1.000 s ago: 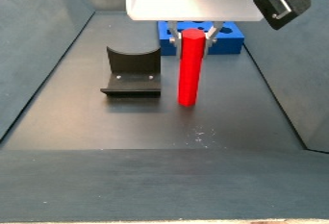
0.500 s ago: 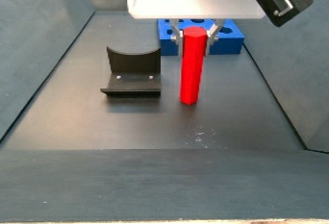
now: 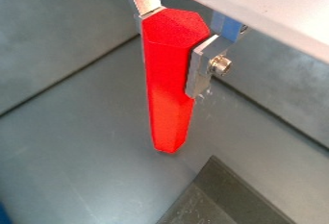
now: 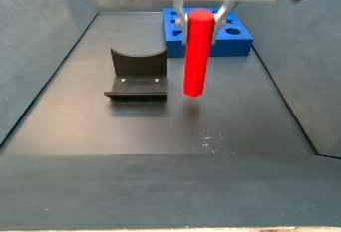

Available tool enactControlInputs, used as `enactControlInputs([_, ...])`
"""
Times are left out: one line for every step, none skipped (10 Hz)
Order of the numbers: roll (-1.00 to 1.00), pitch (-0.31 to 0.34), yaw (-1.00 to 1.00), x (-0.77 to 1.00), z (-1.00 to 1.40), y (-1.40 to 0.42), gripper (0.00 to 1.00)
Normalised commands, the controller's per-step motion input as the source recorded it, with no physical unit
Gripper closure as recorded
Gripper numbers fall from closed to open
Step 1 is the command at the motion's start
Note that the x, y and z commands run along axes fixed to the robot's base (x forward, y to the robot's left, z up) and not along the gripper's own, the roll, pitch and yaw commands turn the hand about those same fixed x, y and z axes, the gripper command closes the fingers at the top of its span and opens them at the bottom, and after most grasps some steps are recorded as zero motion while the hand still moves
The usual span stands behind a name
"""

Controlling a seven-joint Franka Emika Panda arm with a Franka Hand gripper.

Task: Pick up the hexagon object. Move up. Move to above the board. Insert the hexagon object.
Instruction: Move up, then move to above the board.

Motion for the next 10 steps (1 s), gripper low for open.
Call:
enactControlInputs([0.02,0.063,-0.02,-0.03,0.37,-0.01,1.0])
enactControlInputs([-0.21,-0.041,-0.21,0.21,1.0,-0.07,1.0])
enactControlInputs([-0.2,-0.018,-0.19,0.23,1.0,-0.07,1.0])
enactControlInputs([-0.2,0.013,-0.16,0.22,1.0,-0.06,1.0])
enactControlInputs([-0.19,0.039,-0.11,0.18,0.92,-0.03,1.0])
enactControlInputs([-0.17,0.042,-0.09,0.12,0.73,-0.02,1.0])
enactControlInputs([-0.15,0.043,-0.06,0.06,0.49,-0.01,1.0])
enactControlInputs([-0.14,0.04,-0.05,0.04,0.31,0.0,1.0])
enactControlInputs([0.26,0.354,-0.03,-0.05,0.24,-1.0,1.0])
enactControlInputs([0.29,0.334,0.0,-0.05,0.24,-1.0,1.0])
